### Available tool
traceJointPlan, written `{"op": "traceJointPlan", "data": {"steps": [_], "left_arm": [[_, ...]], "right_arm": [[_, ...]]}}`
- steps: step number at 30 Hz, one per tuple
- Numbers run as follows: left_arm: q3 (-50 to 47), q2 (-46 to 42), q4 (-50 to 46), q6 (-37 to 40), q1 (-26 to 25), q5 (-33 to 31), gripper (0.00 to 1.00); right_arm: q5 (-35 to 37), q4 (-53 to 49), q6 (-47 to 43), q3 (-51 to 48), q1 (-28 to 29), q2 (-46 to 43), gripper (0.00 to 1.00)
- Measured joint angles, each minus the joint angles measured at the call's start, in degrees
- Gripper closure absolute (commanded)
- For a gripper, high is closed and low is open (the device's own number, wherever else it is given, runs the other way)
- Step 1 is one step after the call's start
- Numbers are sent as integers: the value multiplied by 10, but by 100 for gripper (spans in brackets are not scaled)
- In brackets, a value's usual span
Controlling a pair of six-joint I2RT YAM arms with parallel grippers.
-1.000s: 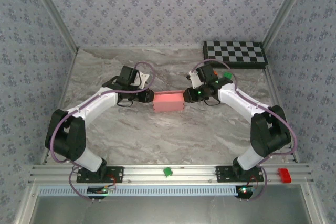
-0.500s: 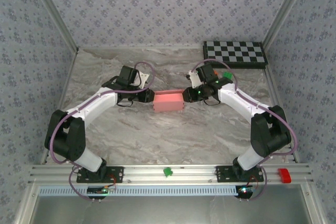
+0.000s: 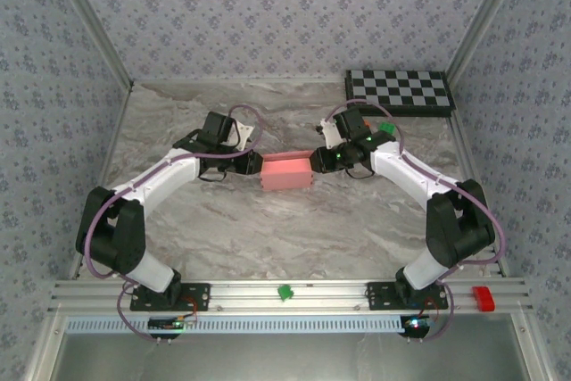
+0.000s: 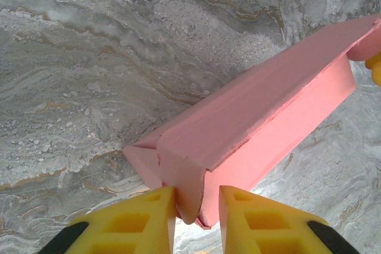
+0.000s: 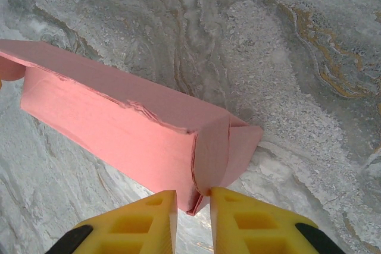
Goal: Fold the paper box
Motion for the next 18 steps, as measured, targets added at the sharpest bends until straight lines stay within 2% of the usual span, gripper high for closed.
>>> {"op": "traceJointPlan", "data": {"steps": [7, 18], "left_arm": [[0, 0, 0, 0, 0, 1, 78], [4, 1, 1, 0, 0, 2, 77]], "right_arm": [[-9, 0, 0, 0, 0, 0, 78], [-18, 2, 0, 0, 0, 0, 78]]}}
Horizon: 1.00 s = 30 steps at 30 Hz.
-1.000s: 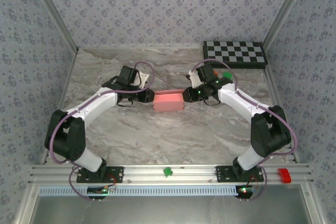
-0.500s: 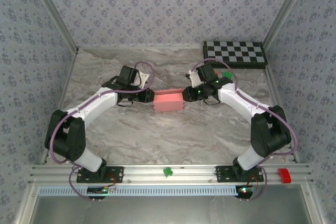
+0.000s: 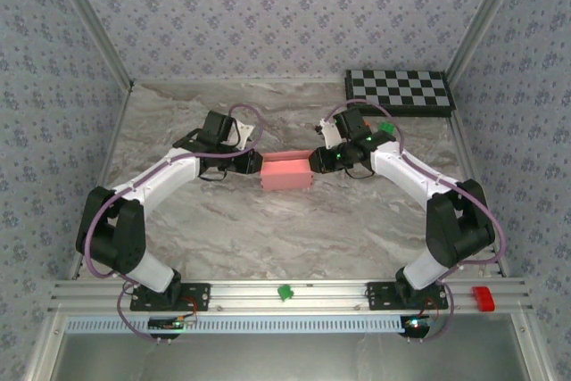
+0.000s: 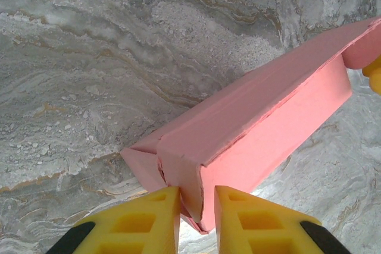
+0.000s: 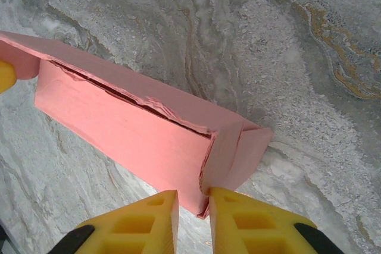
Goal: Fold the paper box
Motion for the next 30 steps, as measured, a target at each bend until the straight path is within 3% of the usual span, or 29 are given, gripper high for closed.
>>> {"op": "traceJointPlan", "data": {"steps": [30], "left_arm": [[1, 7, -1, 0, 0, 2, 80]], "right_arm": [[-5, 2, 4, 25, 0, 7, 78]]}}
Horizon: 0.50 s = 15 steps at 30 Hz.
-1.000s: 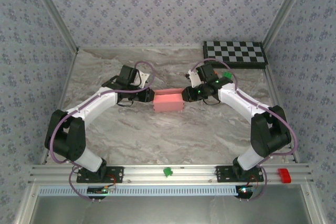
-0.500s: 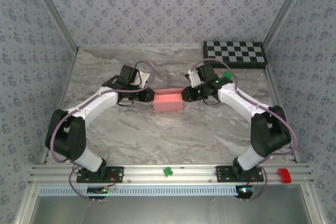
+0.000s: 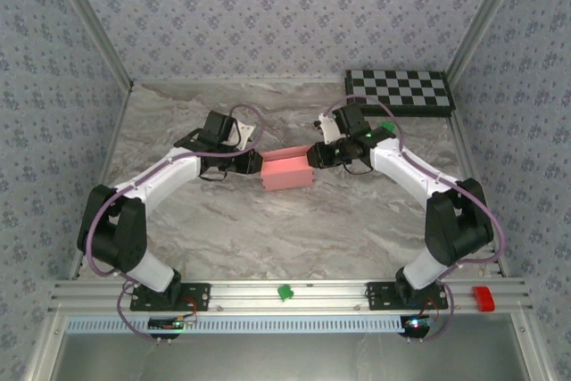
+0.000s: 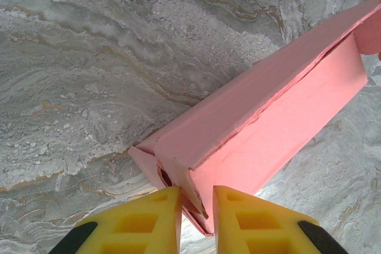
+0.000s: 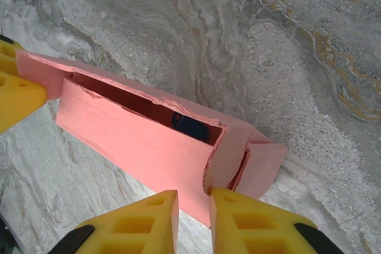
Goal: Fold the paper box
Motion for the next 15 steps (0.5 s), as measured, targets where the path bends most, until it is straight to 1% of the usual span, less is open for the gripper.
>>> {"op": "traceJointPlan", "data": {"steps": [9, 15], "left_arm": [[0, 0, 0, 0, 0, 0, 80], [0, 2, 0, 2, 0, 0, 80]], "right_arm": [[0, 0, 0, 1, 0, 2, 79], [9, 0, 0, 0, 0, 7, 83]]}}
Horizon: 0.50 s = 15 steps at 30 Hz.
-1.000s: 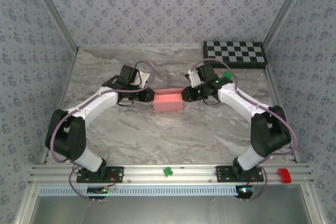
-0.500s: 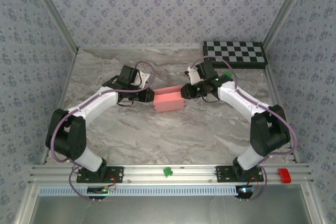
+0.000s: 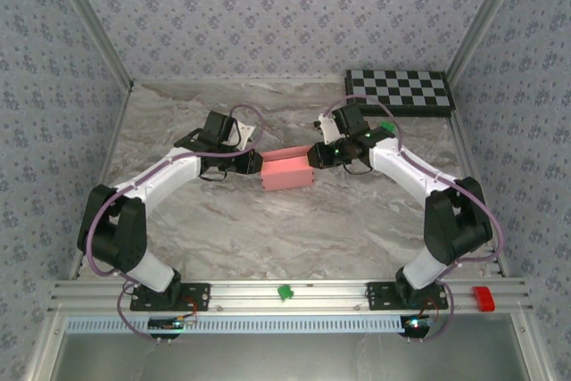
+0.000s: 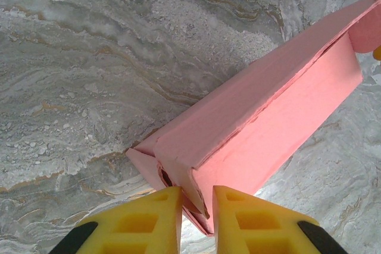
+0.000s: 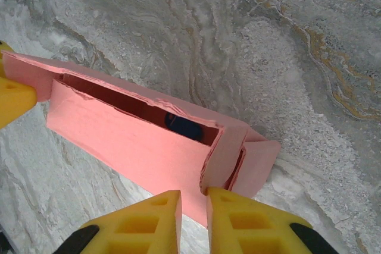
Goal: Fold the paper box
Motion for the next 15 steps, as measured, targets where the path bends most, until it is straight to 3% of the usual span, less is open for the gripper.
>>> {"op": "traceJointPlan", "data": {"steps": [15], "left_arm": [[7, 8, -17, 17, -11, -16, 80]], "right_arm": [[13, 7, 0, -26, 0, 8, 88]]}}
